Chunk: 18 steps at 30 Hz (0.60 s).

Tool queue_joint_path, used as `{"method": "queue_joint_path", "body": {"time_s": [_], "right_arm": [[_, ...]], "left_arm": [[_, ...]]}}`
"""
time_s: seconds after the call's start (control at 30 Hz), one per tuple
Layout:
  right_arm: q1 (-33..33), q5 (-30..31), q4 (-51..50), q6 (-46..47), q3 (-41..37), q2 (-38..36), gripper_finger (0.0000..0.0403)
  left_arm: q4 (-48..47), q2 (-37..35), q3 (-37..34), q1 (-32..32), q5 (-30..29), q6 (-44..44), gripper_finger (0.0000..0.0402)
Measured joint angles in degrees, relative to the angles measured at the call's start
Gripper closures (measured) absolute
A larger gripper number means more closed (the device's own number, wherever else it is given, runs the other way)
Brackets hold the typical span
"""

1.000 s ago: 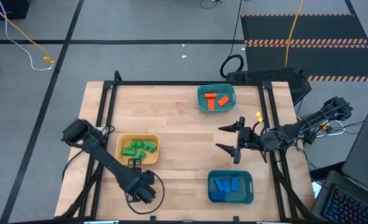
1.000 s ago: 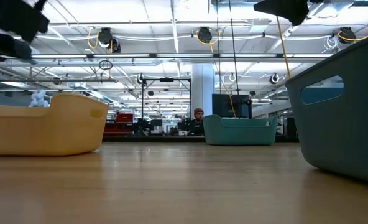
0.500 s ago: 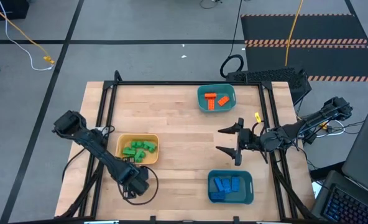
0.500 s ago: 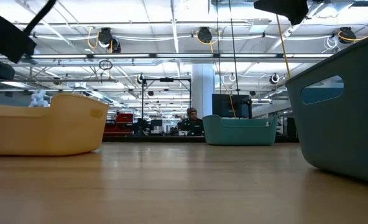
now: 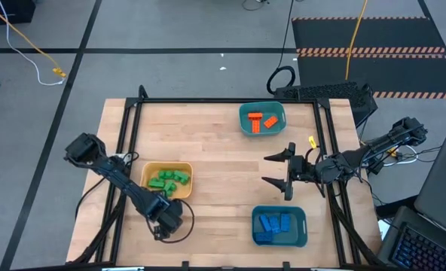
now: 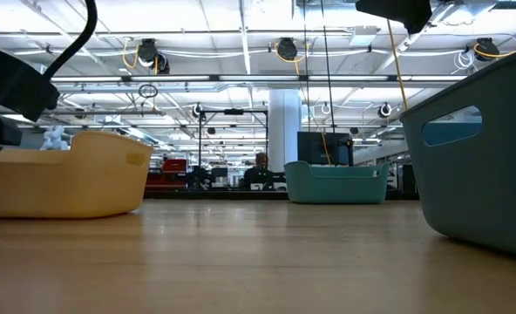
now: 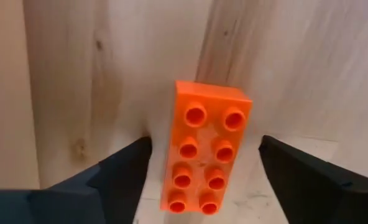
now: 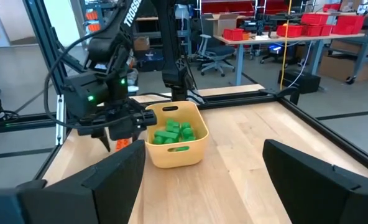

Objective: Sort & place blocks by color
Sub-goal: Put the orange game piece into the green bin

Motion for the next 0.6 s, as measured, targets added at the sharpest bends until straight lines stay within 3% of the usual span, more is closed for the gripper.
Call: {"method": "queue_joint_path", "body": {"time_s": [0.1, 0.3, 0.43, 0.6], "right_arm": [[0.0, 0.0, 0.0, -0.5, 0.0, 0.0, 0.0085], [0.0, 0.0, 2.1, -1.7, 0.0, 0.0, 0.0085], [0.0, 0.0, 2.6, -2.0, 0.0, 0.2, 0.0085], [0.0, -0.1, 3.5, -3.9, 0.0, 1.2, 0.0085]], "left_arm": [[-1.0, -0.1, -0.4, 0.3, 0.0, -0.3, 0.0138], [-1.6, 0.1, 1.6, 2.2, 0.3, 2.0, 0.0268], [-4.0, 0.1, 5.6, 3.8, 0.3, 5.0, 0.0266], [-11.1, 0.1, 15.5, 6.2, -0.1, 8.8, 0.0266]]}}
